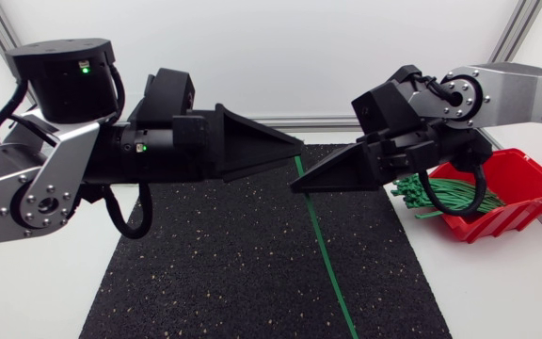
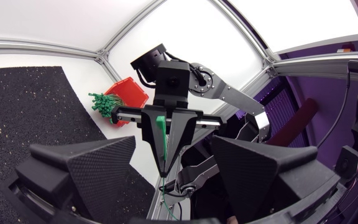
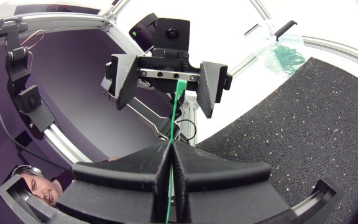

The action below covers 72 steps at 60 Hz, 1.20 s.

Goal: Take a green cable tie from the red box, thread the tail through the head to close it, then place it in the transparent bin on the left.

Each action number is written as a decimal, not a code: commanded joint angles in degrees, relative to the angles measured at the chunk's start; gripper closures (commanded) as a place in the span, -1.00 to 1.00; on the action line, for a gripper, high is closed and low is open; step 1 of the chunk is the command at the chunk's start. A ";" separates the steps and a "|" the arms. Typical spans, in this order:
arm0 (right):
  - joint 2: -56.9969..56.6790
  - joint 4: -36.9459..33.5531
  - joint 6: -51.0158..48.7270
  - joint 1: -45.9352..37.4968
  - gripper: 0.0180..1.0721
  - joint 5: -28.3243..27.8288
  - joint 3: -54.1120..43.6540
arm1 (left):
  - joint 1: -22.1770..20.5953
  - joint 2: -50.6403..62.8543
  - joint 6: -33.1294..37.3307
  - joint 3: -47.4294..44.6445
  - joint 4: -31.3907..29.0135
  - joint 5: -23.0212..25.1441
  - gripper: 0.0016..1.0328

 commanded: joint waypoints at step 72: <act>0.94 2.39 0.57 -0.44 0.89 -0.41 1.59 | -0.93 4.13 -3.11 -0.33 6.59 -1.80 0.55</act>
